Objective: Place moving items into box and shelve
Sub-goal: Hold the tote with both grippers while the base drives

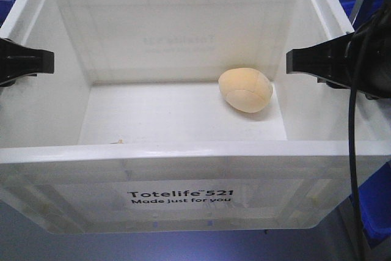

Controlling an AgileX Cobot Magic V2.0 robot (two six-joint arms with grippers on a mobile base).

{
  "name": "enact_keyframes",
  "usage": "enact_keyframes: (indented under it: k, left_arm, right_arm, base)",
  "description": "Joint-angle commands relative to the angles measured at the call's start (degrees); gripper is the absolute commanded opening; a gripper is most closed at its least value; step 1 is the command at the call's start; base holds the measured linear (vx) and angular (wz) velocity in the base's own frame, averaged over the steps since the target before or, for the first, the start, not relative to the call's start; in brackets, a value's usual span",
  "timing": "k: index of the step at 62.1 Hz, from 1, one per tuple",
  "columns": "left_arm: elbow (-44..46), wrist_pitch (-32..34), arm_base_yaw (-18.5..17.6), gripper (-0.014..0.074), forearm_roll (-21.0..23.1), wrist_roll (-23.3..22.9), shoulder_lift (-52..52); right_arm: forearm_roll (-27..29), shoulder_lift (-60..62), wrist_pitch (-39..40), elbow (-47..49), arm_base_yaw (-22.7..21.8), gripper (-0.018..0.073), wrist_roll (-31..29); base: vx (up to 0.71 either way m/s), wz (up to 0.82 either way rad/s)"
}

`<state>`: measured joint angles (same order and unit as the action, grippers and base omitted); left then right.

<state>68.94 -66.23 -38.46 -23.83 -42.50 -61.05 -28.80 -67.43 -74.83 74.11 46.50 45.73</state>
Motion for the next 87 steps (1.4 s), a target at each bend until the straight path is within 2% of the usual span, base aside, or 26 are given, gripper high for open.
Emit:
enact_keyframes:
  k: [1, 87]
  left_arm:
    - [1.95, 8.46, -0.80, 0.0094, -1.62, 0.11, 1.20]
    - [1.95, 8.46, -0.80, 0.0094, -1.62, 0.11, 1.20]
  right_arm:
    - [-4.01, 1.51, 1.63, 2.41, 0.49, 0.0001, -0.51]
    - [-4.01, 1.51, 1.63, 2.41, 0.49, 0.0001, -0.51]
  base:
    - [0.47, -0.04]
    - [0.38, 0.00]
